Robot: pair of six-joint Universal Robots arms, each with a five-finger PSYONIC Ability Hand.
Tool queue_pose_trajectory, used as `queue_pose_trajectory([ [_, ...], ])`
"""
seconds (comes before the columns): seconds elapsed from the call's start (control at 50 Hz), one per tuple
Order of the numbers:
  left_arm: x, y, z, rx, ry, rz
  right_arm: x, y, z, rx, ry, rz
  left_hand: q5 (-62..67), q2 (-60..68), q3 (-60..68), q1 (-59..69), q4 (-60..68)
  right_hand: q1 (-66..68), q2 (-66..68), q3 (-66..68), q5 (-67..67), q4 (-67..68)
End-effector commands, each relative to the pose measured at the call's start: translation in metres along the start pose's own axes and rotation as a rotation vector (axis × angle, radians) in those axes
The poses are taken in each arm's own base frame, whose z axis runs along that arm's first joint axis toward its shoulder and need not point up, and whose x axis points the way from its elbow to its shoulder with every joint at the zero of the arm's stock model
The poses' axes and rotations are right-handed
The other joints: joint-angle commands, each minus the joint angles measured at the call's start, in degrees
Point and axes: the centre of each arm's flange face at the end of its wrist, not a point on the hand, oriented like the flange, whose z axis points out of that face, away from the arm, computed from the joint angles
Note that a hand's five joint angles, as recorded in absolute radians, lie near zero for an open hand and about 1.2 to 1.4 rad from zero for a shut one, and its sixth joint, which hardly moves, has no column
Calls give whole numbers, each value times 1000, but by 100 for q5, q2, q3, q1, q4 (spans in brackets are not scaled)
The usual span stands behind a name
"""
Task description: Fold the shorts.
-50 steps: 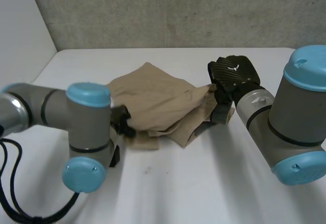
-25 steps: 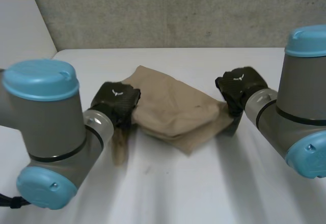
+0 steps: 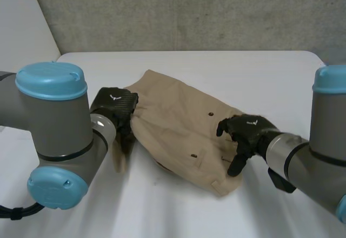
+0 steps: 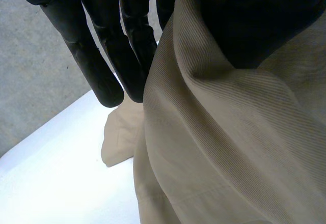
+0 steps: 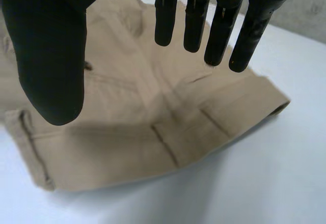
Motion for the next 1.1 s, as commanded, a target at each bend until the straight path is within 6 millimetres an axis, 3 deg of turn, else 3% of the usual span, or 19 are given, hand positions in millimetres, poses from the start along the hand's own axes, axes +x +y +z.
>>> queue_pose_trajectory([
  [0.02,-4,3,13,-11,-18,-2,-3,18,-1,-22,-5,149,1418,1148,1232,1542,1153,254,-263,-46,30,30],
  [0.12,-7,1,19,-4,-29,-9,-8,23,-7,-29,-17,180,1418,1148,1232,1542,1153,237,-279,-63,13,13],
  [0.2,-7,-1,22,3,-31,-10,-26,31,-7,-7,-61,183,1418,1148,1232,1542,1153,254,-263,-46,30,30],
  [0.38,-6,1,22,-2,-32,-12,-39,41,16,52,-58,142,1418,1148,1232,1542,1153,472,-44,172,248,248],
  [0.46,-6,1,22,-4,-31,-33,-50,43,25,47,-56,117,1418,1148,1232,1542,1153,2700,2184,2400,2476,2476],
  [0.48,-6,1,22,-5,-29,-38,-51,37,27,78,-37,109,1418,1148,1232,1542,1153,5524,5008,5224,5300,5300],
  [0.54,-7,-1,19,-5,-28,-50,-46,20,28,162,11,94,1418,1148,1232,1542,1153,5967,5451,5667,5743,5743],
  [0.62,-14,-11,-1,-14,-38,-44,-41,-31,1,348,55,-49,1418,1148,1232,1542,1153,5967,5451,5667,5743,5743],
  [0.66,-22,-25,-25,-4,-42,-42,-39,-60,-27,444,94,-196,1418,1148,1232,1542,1153,5967,5451,5667,5743,5743],
  [0.68,-22,-25,-25,-4,-42,-42,-40,-67,-35,466,101,-239,1418,1148,1232,1542,1153,5967,5451,5667,5743,5743],
  [0.7,-31,-45,-49,36,-47,-38,-40,-79,-48,508,112,-294,1418,1148,1232,1542,1153,5967,5451,5667,5743,5743],
  [0.76,-44,-72,-77,128,-69,-24,-41,-111,-81,620,166,-411,1418,1148,1232,1542,1153,5967,5451,5667,5743,5743],
  [0.78,-55,-94,-98,218,-98,-12,-40,-128,-100,680,194,-432,1418,1148,1232,1542,1153,5967,5451,5667,5743,5743],
  [0.84,-69,-127,-132,360,-134,20,-37,-158,-141,762,236,-438,1418,1148,1232,1542,1153,5967,5451,5667,5743,5743],
  [0.86,-76,-146,-153,449,-155,41,-37,-164,-150,774,239,-438,1418,1148,1232,1542,1153,5967,5451,5667,5743,5743],
  [0.92,-85,-168,-180,559,-181,61,-34,-184,-182,794,243,-440,1418,1148,1232,1542,1153,5967,5451,5667,5743,5743],
  [0.96,-92,-182,-196,625,-202,62,-33,-189,-194,787,240,-442,1418,1148,1232,1542,1153,5967,5451,5667,5743,5743],
  [1.02,-95,-188,-201,647,-209,60,-28,-193,-204,746,234,-452,1418,1148,1232,1542,1153,5967,5451,5667,5743,5743],
  [1.1,-90,-180,-186,594,-192,71,-22,-190,-179,651,206,-462,1418,1148,1232,1542,1153,5967,5451,5667,5743,5743],
])
